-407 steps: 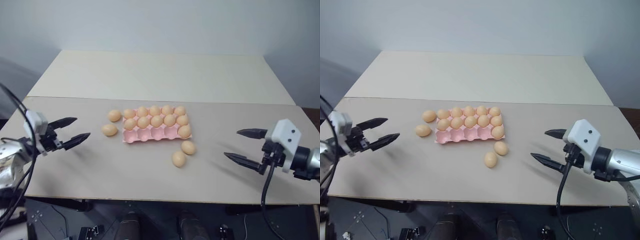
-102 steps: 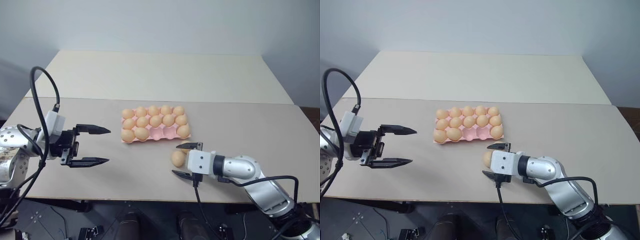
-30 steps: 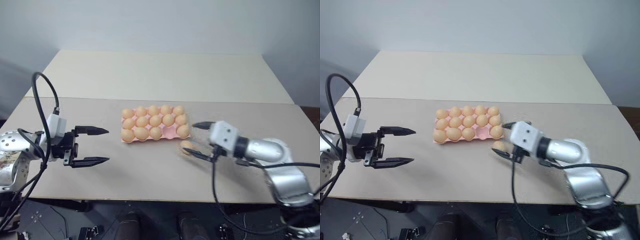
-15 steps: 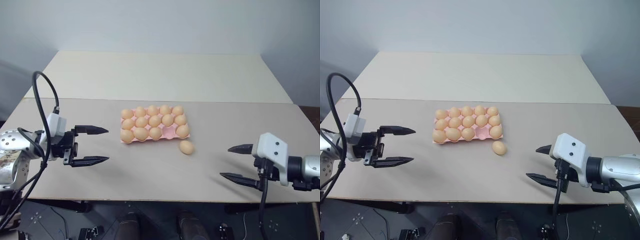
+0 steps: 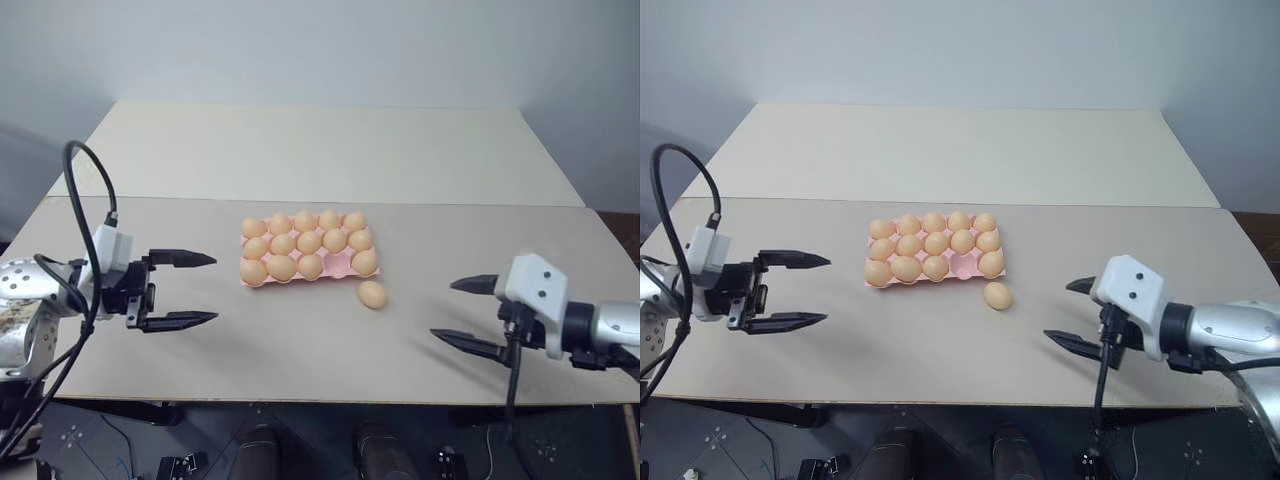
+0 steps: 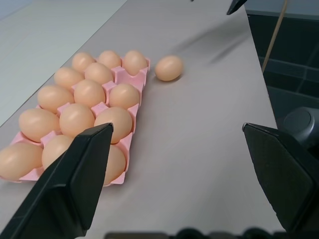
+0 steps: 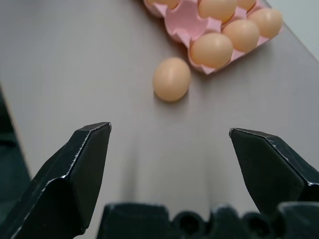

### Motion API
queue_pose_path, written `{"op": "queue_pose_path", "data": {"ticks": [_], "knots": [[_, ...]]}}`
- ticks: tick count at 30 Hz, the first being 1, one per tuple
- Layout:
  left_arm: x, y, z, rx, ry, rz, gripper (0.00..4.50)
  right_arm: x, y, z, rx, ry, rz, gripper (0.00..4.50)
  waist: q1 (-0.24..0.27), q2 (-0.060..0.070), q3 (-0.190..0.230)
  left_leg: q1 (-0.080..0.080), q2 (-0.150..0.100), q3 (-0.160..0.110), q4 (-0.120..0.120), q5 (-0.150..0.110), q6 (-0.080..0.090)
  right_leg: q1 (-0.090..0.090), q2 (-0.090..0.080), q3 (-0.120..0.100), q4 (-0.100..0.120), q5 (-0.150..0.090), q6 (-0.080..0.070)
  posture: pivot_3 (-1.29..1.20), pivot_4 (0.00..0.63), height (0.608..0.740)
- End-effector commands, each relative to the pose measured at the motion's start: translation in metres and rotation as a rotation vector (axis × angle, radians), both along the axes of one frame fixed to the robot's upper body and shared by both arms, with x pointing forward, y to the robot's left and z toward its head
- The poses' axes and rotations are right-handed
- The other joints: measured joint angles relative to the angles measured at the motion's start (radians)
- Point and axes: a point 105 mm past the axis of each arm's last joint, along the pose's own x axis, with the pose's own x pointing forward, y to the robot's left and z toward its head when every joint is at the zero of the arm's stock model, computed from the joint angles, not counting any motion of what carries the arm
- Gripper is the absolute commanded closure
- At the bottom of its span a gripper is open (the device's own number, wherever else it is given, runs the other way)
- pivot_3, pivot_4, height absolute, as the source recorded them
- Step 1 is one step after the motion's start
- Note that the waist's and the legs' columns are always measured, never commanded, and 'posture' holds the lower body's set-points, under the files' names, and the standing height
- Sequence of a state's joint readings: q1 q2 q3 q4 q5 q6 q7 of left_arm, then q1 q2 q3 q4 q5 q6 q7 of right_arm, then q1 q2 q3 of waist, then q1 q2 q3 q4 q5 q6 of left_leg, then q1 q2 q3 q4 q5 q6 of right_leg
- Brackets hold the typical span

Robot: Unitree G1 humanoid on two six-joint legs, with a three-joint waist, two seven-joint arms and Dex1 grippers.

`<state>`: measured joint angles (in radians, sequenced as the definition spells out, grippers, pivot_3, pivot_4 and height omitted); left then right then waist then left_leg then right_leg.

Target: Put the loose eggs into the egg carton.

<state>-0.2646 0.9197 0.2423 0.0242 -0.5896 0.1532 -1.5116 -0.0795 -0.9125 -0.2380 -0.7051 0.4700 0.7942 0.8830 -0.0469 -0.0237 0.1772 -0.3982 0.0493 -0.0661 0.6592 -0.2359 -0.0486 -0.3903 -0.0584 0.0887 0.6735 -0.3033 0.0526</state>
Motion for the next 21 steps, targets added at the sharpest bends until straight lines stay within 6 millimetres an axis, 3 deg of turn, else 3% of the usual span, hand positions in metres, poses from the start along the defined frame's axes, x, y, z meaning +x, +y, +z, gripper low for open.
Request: {"op": "queue_pose_path", "data": {"ticks": [1,5,10,18,21], "knots": [[0.001,0.002,0.008,0.002,-0.044,0.008,0.00,0.020,0.015,-0.006,0.008,-0.054,-0.027,0.07,0.001,0.000,0.000,0.000,0.000,0.000,0.000,0.000,0.000,0.000,0.000,0.000,0.000,0.000,0.000,0.00,0.150,0.740],[0.001,0.001,0.007,0.006,-0.047,0.005,0.00,0.038,0.030,-0.021,0.027,-0.060,-0.057,0.07,0.004,0.000,0.000,-0.001,0.000,0.000,0.000,0.000,0.000,-0.001,0.000,0.000,0.000,0.000,0.000,0.00,0.150,0.740],[0.000,0.001,0.007,0.006,-0.048,0.009,0.00,0.047,0.049,-0.039,0.057,-0.045,-0.062,0.07,0.004,0.001,0.000,-0.001,0.000,0.000,0.000,0.000,0.000,-0.001,0.000,0.000,0.000,0.000,0.000,0.00,0.150,0.740],[0.000,-0.001,0.003,-0.002,-0.043,0.015,0.00,0.057,0.055,-0.049,0.089,-0.039,-0.104,0.07,0.003,0.001,0.000,-0.001,0.000,0.000,0.000,0.000,0.000,-0.001,0.000,0.000,0.000,0.000,0.000,0.00,0.150,0.740],[-0.001,-0.002,0.003,-0.005,-0.043,0.014,0.00,0.057,0.057,-0.052,0.081,-0.028,-0.091,0.94,0.003,0.001,0.000,-0.001,0.000,0.000,0.000,0.000,0.000,-0.001,0.000,0.000,0.000,0.000,0.000,0.00,0.150,0.740]]}}
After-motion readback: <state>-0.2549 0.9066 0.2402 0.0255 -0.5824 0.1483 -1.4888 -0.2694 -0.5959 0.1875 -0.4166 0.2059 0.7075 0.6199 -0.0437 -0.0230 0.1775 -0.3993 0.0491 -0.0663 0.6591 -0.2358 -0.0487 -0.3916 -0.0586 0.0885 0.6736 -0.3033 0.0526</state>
